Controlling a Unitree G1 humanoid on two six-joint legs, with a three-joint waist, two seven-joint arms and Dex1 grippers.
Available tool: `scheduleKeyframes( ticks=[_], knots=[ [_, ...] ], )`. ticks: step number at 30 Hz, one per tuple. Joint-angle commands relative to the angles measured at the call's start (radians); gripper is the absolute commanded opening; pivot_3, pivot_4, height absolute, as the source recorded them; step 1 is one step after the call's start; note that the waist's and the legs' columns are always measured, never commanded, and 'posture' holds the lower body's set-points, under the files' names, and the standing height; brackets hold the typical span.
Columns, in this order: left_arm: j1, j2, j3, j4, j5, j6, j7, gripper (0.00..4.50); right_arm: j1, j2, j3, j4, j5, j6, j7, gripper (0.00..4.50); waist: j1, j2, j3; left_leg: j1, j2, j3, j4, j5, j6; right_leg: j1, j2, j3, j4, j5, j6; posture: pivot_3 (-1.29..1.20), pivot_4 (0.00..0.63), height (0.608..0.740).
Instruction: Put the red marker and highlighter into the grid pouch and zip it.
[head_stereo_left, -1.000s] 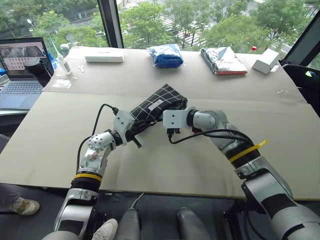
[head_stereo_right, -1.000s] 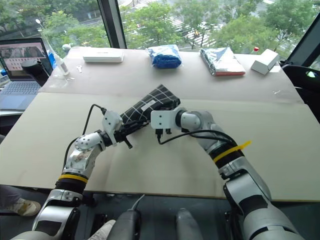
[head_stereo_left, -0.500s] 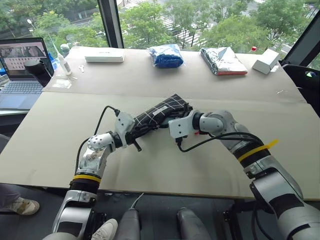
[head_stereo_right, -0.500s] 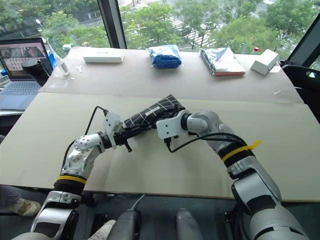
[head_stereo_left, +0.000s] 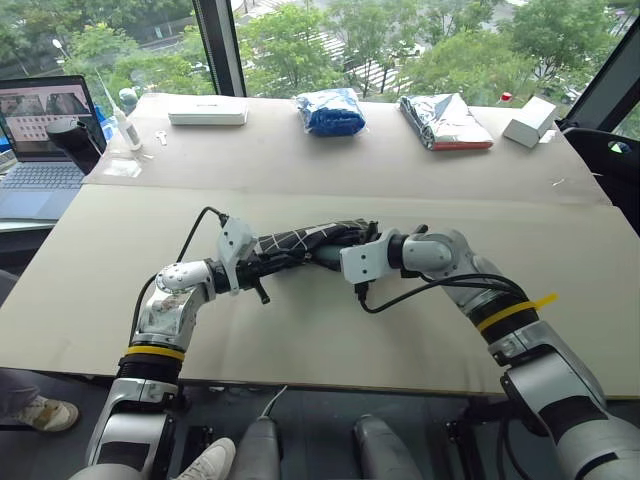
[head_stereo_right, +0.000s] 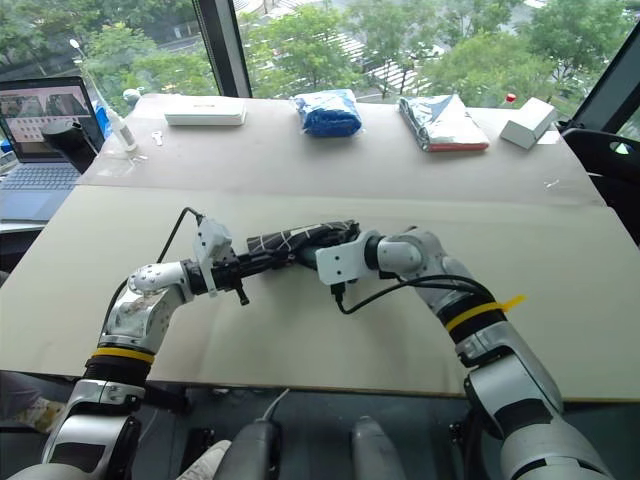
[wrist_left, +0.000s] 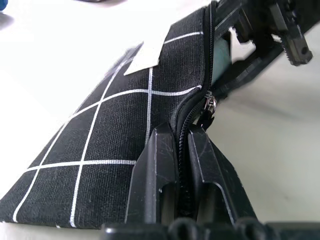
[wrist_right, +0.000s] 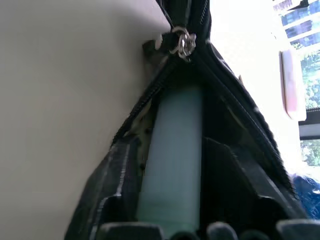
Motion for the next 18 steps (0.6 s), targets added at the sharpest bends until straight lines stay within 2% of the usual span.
scheduleKeyframes(
  ticks=[1,3,6,10,11,13,16,18],
  knots=[
    [-0.025,-0.003,0.045,-0.03,-0.025,-0.006,0.04,0.0,-0.039,-0.006,-0.074,0.016,0.058,0.026,0.003,3.22,0.0,0.0,0.0,0.0,0.0,0.0,0.0,0.0,0.0,0.0,0.0,0.0,0.0,0.0,0.0,0.0,0.15,0.74],
    [-0.028,-0.01,0.055,-0.026,-0.024,-0.005,0.067,0.0,-0.046,0.003,-0.136,0.012,0.16,0.087,0.045,3.22,0.001,0.0,0.0,0.0,0.0,0.0,0.0,0.0,0.0,0.0,0.0,0.0,0.0,0.0,0.0,0.0,0.15,0.74],
    [-0.029,-0.019,0.066,-0.023,-0.02,-0.006,0.099,0.0,-0.019,0.008,-0.261,-0.079,0.422,0.319,0.204,3.22,0.002,0.0,0.0,0.0,0.0,0.0,0.0,0.0,0.0,0.001,0.0,0.0,0.0,0.0,0.0,0.0,0.15,0.74],
    [-0.023,-0.024,0.065,-0.024,-0.018,-0.009,0.114,0.0,0.071,-0.089,-0.384,-0.293,0.752,0.713,0.423,3.22,0.01,0.0,0.0,-0.001,0.0,-0.001,0.001,0.0,0.0,0.001,0.0,0.0,0.0,0.0,0.0,0.0,0.15,0.74],
    [-0.021,-0.025,0.064,-0.025,-0.017,-0.009,0.116,0.0,0.082,-0.101,-0.428,-0.316,0.819,0.793,0.423,3.22,0.012,0.0,0.0,0.0,0.0,-0.001,0.001,0.0,0.0,0.002,0.0,-0.001,0.0,0.0,0.0,0.0,0.15,0.74],
    [-0.018,-0.027,0.064,-0.026,-0.016,-0.009,0.119,0.0,0.074,-0.096,-0.498,-0.284,0.828,0.862,0.308,3.22,0.007,0.0,0.0,-0.001,0.0,-0.001,0.001,0.0,0.0,0.002,0.0,-0.001,-0.001,0.0,0.0,0.0,0.15,0.74],
    [-0.019,-0.032,0.065,-0.021,-0.016,-0.012,0.125,0.0,0.052,-0.073,-0.549,-0.208,0.729,0.956,0.025,3.22,-0.002,0.0,0.0,0.001,0.0,-0.001,0.001,0.0,0.0,0.002,0.0,-0.001,0.001,0.0,0.0,0.0,0.15,0.74],
    [-0.02,-0.038,0.064,-0.018,-0.015,-0.012,0.129,0.0,0.059,-0.039,-0.599,-0.23,0.74,1.045,-0.107,3.22,-0.001,0.0,0.0,0.001,0.0,-0.001,0.001,0.0,0.0,0.001,0.001,-0.001,0.001,0.0,0.0,0.0,0.15,0.74]
  ],
)
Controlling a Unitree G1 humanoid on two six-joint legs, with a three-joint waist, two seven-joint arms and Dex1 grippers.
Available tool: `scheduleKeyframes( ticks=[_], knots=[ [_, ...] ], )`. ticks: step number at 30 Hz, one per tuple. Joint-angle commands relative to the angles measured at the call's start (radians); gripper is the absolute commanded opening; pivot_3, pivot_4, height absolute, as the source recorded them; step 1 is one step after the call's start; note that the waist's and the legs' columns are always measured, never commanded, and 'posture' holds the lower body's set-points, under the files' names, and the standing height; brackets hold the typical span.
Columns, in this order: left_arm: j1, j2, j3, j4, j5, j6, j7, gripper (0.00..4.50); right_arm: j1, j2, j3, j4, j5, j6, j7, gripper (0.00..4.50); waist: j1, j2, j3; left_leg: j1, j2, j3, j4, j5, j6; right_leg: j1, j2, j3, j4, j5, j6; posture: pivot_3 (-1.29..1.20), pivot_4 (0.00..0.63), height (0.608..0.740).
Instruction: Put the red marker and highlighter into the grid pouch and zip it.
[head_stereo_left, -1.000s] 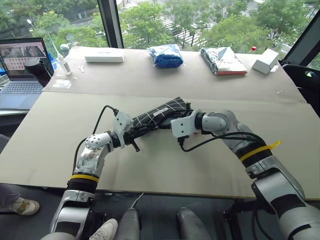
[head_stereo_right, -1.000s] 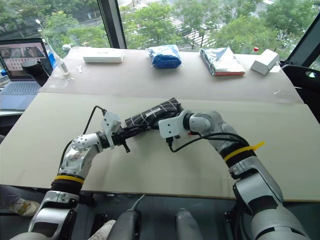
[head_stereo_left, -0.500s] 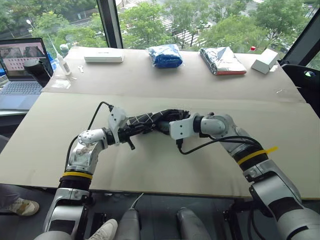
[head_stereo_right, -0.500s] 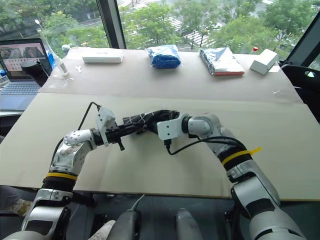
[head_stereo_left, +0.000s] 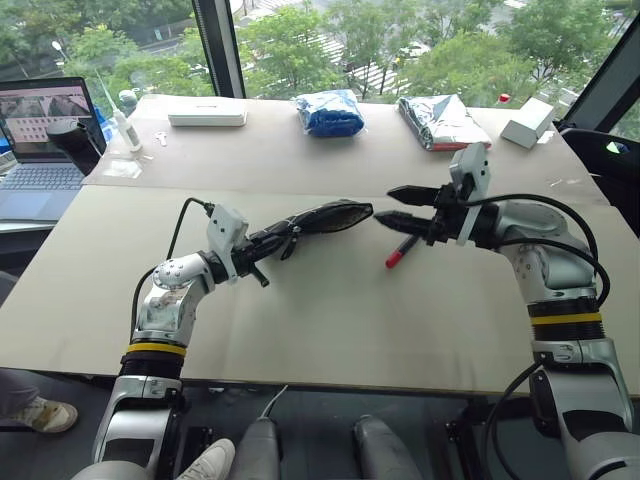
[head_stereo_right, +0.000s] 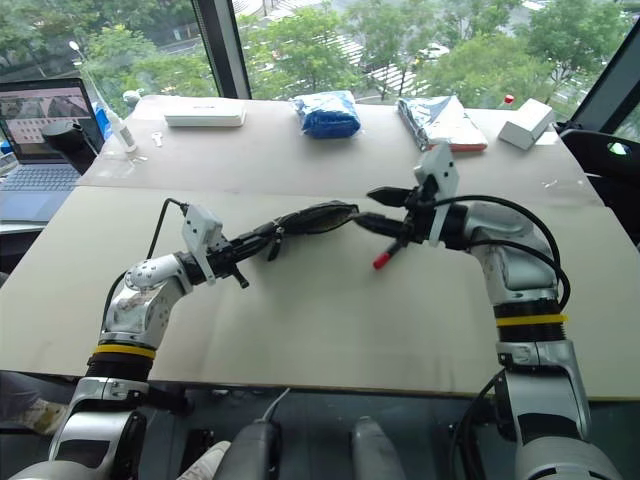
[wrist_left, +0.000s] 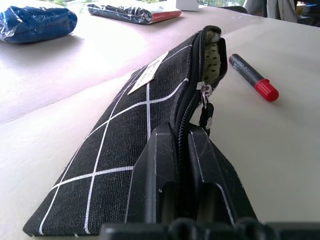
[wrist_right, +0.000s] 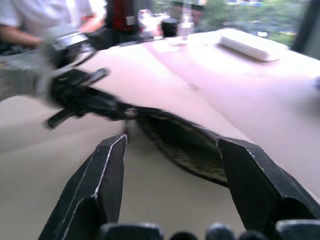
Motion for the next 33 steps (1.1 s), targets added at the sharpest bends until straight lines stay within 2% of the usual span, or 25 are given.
scheduleKeyframes(
  ticks=[1,5,12,18,26,33],
  knots=[
    [-0.009,-0.005,0.009,-0.018,-0.013,-0.012,0.009,0.0,-0.004,0.059,-0.092,-0.041,-0.028,0.155,-0.293,3.22,0.0,0.0,0.0,0.0,0.0,0.0,-0.001,0.0,0.0,-0.001,0.0,0.0,0.0,0.0,0.0,0.0,0.15,0.74],
    [-0.011,-0.014,-0.001,-0.017,-0.01,-0.012,0.007,0.0,0.034,0.135,-0.094,-0.179,-0.076,0.298,-0.511,3.22,0.001,0.0,0.0,-0.002,0.0,0.0,-0.001,0.0,0.0,-0.002,0.0,0.001,0.0,0.0,0.0,0.0,0.15,0.74],
    [-0.011,-0.032,-0.001,-0.006,-0.009,-0.02,0.016,0.0,0.116,0.289,-0.084,-0.461,-0.164,0.495,-0.807,3.22,0.006,0.0,0.0,-0.003,0.0,0.0,-0.001,0.0,0.0,-0.002,0.0,0.0,0.0,0.0,0.0,0.0,0.15,0.74],
    [0.0,-0.044,-0.001,-0.009,-0.007,-0.025,0.022,0.0,0.144,0.354,-0.036,-0.514,-0.23,0.532,-0.908,3.22,0.003,0.0,0.0,-0.003,0.0,0.0,-0.001,0.0,0.0,-0.003,0.0,0.0,-0.001,0.0,0.0,0.0,0.15,0.74],
    [0.003,-0.046,0.003,-0.015,-0.007,-0.025,0.032,0.0,0.147,0.445,-0.072,-0.402,-0.28,0.467,-1.01,3.22,0.002,0.0,0.0,-0.003,0.0,0.0,-0.001,0.0,0.0,-0.003,0.0,0.0,-0.001,0.0,0.0,0.0,0.15,0.74],
    [0.015,-0.045,0.006,-0.029,-0.01,-0.021,0.041,0.0,0.141,0.471,-0.068,-0.363,-0.306,0.423,-1.035,3.22,0.001,0.0,0.0,-0.003,0.0,0.0,-0.001,0.0,0.0,-0.003,0.0,0.0,-0.001,0.0,0.0,0.0,0.15,0.74]
  ],
)
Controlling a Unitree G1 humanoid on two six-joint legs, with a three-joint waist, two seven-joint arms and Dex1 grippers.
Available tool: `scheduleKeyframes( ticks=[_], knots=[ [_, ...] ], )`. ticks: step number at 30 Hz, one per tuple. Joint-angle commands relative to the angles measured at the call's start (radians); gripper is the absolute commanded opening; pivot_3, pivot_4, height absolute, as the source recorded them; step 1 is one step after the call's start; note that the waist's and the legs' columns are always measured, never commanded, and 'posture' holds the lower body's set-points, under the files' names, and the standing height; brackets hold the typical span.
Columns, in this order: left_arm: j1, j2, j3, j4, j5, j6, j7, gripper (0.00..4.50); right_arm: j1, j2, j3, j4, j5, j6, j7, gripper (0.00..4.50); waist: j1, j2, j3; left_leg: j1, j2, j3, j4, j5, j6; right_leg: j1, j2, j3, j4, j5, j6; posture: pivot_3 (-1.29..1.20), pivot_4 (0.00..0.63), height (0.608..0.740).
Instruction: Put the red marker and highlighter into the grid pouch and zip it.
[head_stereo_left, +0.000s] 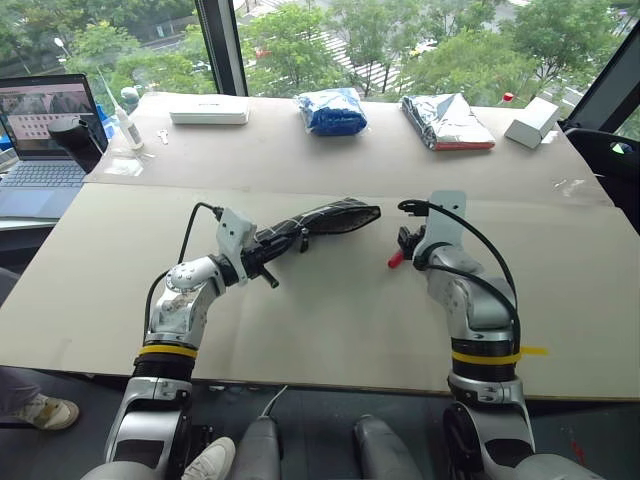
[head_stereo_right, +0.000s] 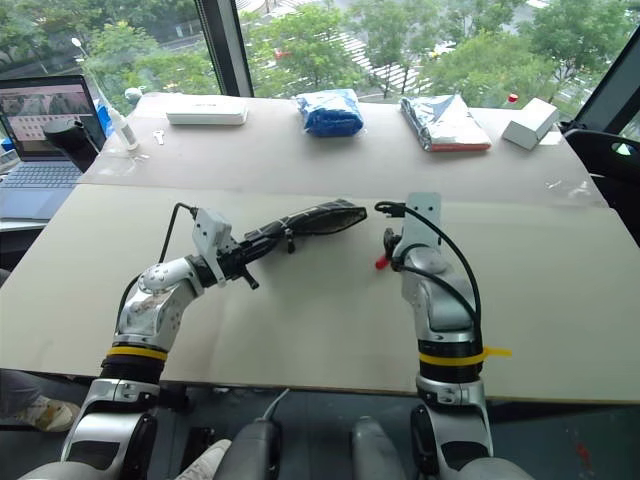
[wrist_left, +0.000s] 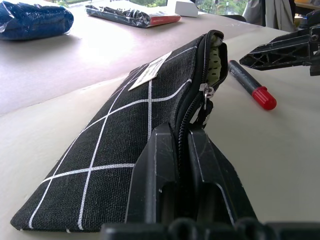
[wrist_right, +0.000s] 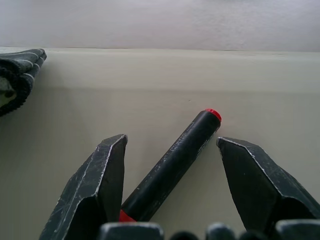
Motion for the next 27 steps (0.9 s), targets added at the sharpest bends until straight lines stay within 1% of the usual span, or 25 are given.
scheduleKeyframes(
  ticks=[1,10,17,27],
  knots=[
    [0.006,0.002,0.012,-0.034,-0.014,-0.014,0.007,0.0,-0.017,0.014,-0.001,-0.005,-0.019,-0.043,-0.017,3.22,-0.001,0.0,0.0,0.0,0.0,0.0,0.0,0.0,0.0,0.0,0.0,0.0,0.0,0.0,0.0,0.0,0.15,0.74],
    [0.009,-0.001,0.012,-0.038,-0.015,-0.014,0.015,0.0,0.006,0.034,0.018,0.056,-0.058,-0.085,-0.028,3.22,-0.009,0.0,0.0,0.0,0.0,0.0,0.0,0.0,0.0,0.0,0.0,0.0,0.0,0.0,0.0,0.0,0.15,0.74],
    [0.012,-0.004,0.013,-0.039,-0.017,-0.017,0.022,0.0,0.064,0.013,0.042,0.121,-0.096,-0.136,-0.028,3.22,-0.013,0.0,0.0,0.0,0.0,0.0,-0.001,0.0,0.0,0.0,0.0,0.0,-0.001,0.0,0.0,0.0,0.15,0.74],
    [0.015,-0.007,0.014,-0.041,-0.02,-0.019,0.025,0.0,0.096,0.023,0.063,0.168,-0.107,-0.182,-0.02,3.22,-0.013,-0.006,-0.005,0.002,0.0,0.0,-0.001,0.0,0.0,0.002,0.0,0.0,-0.001,0.0,0.0,0.0,0.15,0.74]
  ],
)
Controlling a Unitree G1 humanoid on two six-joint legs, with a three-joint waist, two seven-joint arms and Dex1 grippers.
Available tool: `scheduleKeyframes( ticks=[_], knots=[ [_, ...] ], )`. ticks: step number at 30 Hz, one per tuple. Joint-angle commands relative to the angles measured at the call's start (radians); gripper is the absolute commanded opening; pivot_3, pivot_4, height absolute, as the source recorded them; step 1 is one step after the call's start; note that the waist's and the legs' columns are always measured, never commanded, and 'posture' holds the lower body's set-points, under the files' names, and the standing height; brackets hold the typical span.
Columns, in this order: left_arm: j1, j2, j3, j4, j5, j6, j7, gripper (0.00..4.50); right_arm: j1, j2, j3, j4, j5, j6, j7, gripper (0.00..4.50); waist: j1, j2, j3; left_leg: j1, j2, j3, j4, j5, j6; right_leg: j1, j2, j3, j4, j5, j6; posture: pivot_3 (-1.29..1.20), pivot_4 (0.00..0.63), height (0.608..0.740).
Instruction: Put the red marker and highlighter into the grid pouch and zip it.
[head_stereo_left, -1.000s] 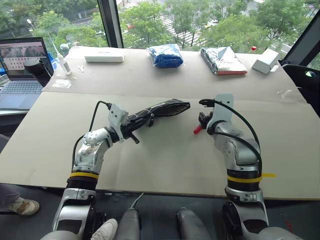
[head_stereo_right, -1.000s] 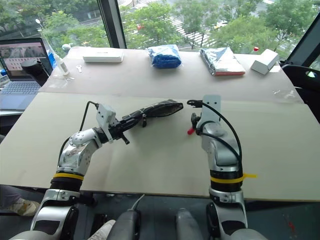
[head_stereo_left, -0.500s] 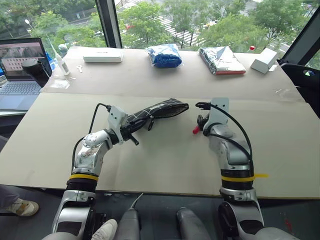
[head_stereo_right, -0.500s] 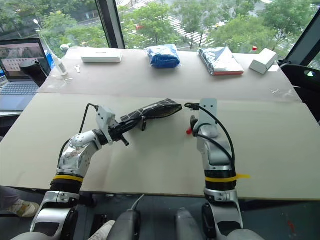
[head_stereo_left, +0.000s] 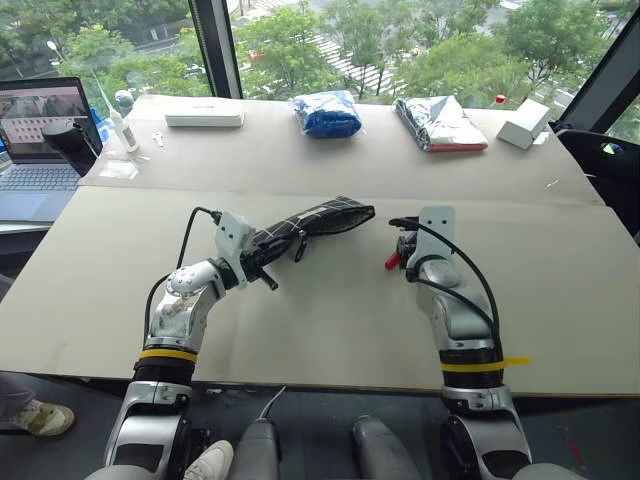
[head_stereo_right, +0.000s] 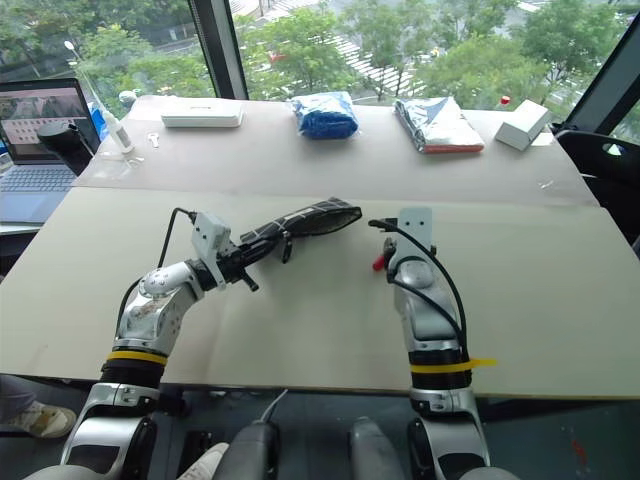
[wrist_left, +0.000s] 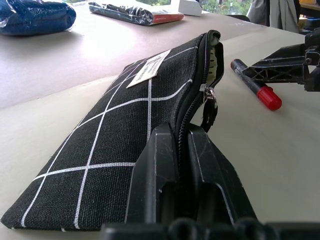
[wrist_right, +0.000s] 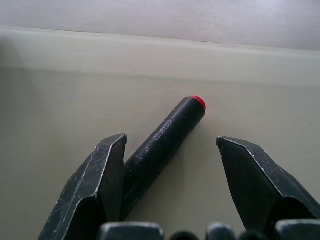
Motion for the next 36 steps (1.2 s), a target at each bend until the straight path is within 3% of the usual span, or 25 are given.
scheduleKeyframes(
  ticks=[1,10,18,25,28,33,36],
  knots=[
    [-0.002,-0.003,0.012,-0.036,-0.02,-0.019,0.001,0.0,0.031,0.001,0.002,0.046,-0.013,0.012,0.003,3.22,0.0,0.0,0.0,0.0,0.0,0.0,0.0,0.0,0.0,0.0,0.0,0.0,0.0,0.0,0.0,0.0,0.15,0.74],
    [-0.008,-0.006,0.01,-0.028,-0.022,-0.015,-0.003,0.0,0.01,0.039,-0.017,0.068,0.001,0.017,-0.013,3.22,-0.002,-0.001,-0.001,0.0,0.0,0.0,0.0,0.0,0.0,0.0,0.0,0.0,0.0,0.0,0.0,0.0,0.15,0.74],
    [-0.016,-0.006,0.012,-0.023,-0.026,-0.007,-0.007,0.0,-0.032,0.145,-0.147,0.091,0.071,0.084,-0.075,3.22,-0.005,-0.001,-0.001,0.0,0.0,0.0,-0.001,0.0,0.0,-0.001,0.0,0.0,0.0,0.0,0.0,0.0,0.15,0.74],
    [-0.015,-0.006,0.013,-0.025,-0.027,-0.004,-0.007,0.0,-0.038,0.154,-0.186,0.099,0.084,0.098,-0.095,3.22,-0.005,-0.002,-0.001,0.0,0.0,0.0,-0.001,0.0,0.0,0.0,0.0,0.0,0.0,0.0,0.0,0.0,0.15,0.74],
    [-0.012,-0.005,0.013,-0.028,-0.028,-0.003,-0.006,0.0,-0.027,0.146,-0.173,0.093,0.082,0.088,-0.088,2.56,-0.005,-0.002,-0.001,0.0,0.0,0.0,-0.001,0.0,0.0,0.0,0.0,0.0,0.0,0.0,0.0,0.0,0.15,0.74],
    [-0.01,-0.006,0.014,-0.031,-0.028,-0.003,-0.004,0.0,-0.017,0.142,-0.157,0.079,0.083,0.075,-0.077,0.7,-0.008,-0.002,-0.001,0.0,0.0,0.0,-0.001,0.0,0.0,0.0,0.0,0.0,-0.001,0.0,0.0,0.0,0.15,0.74],
    [-0.007,-0.006,0.015,-0.035,-0.029,-0.002,-0.002,0.0,-0.015,0.133,-0.146,0.072,0.082,0.07,-0.063,0.52,-0.008,-0.002,-0.001,0.0,0.0,0.0,-0.001,0.0,0.0,0.0,0.0,0.0,-0.001,0.0,0.0,0.0,0.15,0.74]
  ],
)
